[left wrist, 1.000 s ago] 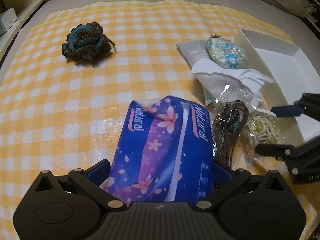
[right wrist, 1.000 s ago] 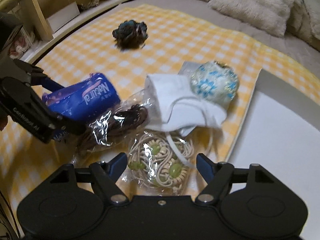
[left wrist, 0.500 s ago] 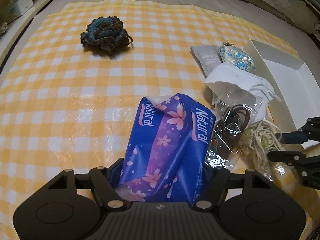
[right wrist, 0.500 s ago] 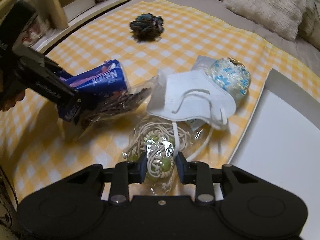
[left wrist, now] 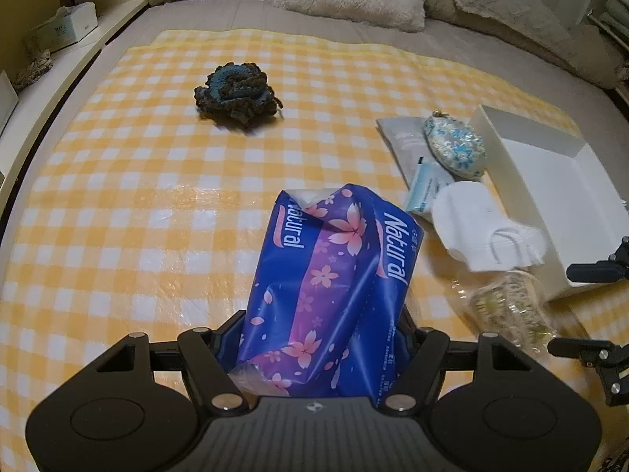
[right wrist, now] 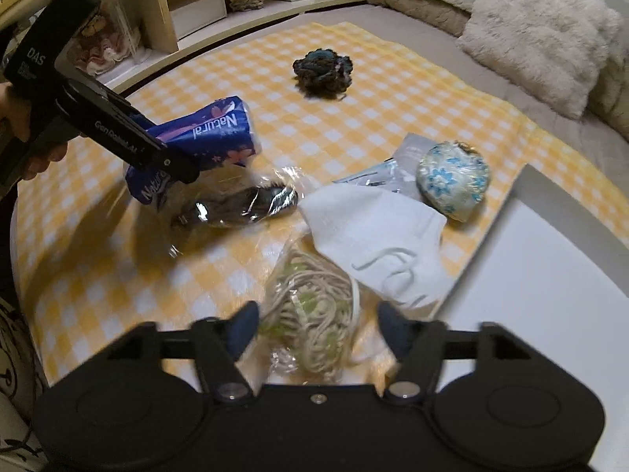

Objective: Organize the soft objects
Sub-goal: 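Carry the tissue pack with the left tool while the right tool carries the cord bag to the box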

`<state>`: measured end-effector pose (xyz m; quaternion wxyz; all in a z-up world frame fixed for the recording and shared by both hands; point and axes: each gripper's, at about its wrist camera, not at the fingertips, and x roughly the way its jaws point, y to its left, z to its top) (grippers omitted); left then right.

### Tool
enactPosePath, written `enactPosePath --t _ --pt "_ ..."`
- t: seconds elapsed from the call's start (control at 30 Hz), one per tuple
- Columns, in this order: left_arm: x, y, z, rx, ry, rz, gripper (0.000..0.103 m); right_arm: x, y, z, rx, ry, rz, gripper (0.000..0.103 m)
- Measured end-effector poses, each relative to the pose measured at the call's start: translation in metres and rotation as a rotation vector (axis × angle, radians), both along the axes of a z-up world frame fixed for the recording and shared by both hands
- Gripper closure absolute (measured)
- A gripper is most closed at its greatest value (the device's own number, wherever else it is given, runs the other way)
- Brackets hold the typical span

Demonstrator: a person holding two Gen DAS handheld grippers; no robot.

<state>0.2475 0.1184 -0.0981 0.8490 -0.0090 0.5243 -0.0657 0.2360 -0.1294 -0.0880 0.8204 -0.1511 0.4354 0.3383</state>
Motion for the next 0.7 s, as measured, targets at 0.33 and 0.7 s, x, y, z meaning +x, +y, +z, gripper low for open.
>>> enactPosePath --t 0.33,0.7 --pt "-0.005 -0.005 -0.007 0.006 0.026 -0.01 0.033 0.008 -0.008 -0.027 0.067 0.202 -0.184 0.035" --pt "-0.001 0.003 0.003 -0.02 -0.016 0.06 0.033 0.013 0.005 -0.044 0.101 0.271 -0.158 0.073"
